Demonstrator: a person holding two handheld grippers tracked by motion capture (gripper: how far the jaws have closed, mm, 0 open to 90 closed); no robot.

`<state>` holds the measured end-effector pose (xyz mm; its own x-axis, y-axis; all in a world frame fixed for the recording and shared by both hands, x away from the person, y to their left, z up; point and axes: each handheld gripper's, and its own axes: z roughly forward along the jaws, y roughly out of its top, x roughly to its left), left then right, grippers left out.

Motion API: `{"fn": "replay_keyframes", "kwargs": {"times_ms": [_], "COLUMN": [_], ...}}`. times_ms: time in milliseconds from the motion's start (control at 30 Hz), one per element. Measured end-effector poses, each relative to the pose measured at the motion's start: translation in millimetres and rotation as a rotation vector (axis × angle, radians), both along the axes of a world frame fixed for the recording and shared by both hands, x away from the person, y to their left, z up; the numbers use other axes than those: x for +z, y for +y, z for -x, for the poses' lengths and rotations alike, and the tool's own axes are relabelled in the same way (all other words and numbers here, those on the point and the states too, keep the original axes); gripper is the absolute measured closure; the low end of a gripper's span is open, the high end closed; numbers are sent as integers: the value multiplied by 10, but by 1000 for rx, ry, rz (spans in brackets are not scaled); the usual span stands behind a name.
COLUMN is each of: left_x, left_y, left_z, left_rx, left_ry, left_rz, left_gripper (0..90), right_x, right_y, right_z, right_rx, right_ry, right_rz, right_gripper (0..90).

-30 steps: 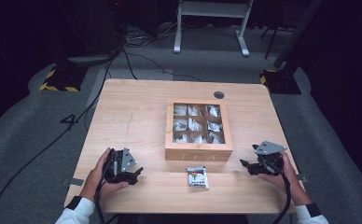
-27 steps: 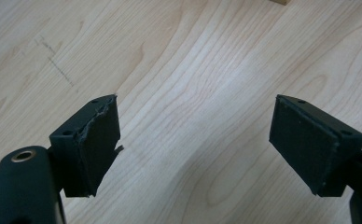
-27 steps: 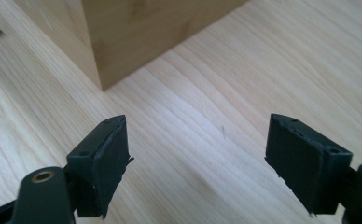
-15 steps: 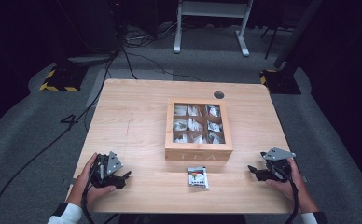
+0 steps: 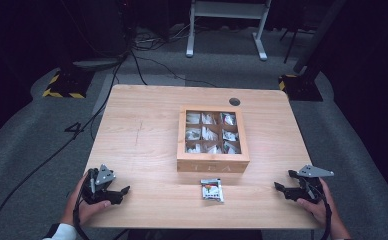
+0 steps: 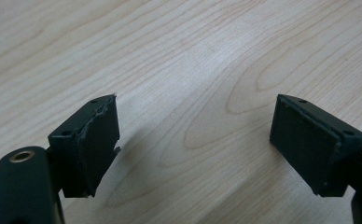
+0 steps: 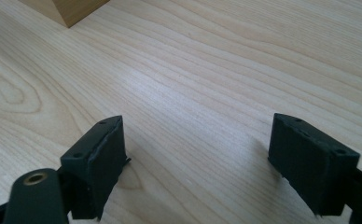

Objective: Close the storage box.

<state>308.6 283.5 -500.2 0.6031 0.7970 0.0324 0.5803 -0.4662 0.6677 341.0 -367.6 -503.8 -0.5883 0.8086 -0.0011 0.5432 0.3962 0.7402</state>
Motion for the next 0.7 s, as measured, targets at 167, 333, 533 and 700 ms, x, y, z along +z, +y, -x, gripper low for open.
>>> {"fn": "replay_keyframes", "kwargs": {"times_ms": [167, 333, 533, 700], "left_x": [-45, -47, -47, -47], "left_y": [15, 13, 13, 13], "left_z": [-6, -13, -23, -26], "left_rx": [15, 15, 12, 10], "left_ry": [7, 6, 9, 9], "left_rz": [56, 56, 56, 57], "left_gripper": [147, 143, 138, 136], "right_x": [-1, -1, -1, -1], "right_y": [0, -1, 0, 1], "right_z": [4, 4, 4, 4], "right_rx": [1, 1, 0, -6], "right_ry": [-1, -1, -1, -1], "right_rz": [2, 2, 2, 2], "right_gripper": [188, 188, 188, 187]}}
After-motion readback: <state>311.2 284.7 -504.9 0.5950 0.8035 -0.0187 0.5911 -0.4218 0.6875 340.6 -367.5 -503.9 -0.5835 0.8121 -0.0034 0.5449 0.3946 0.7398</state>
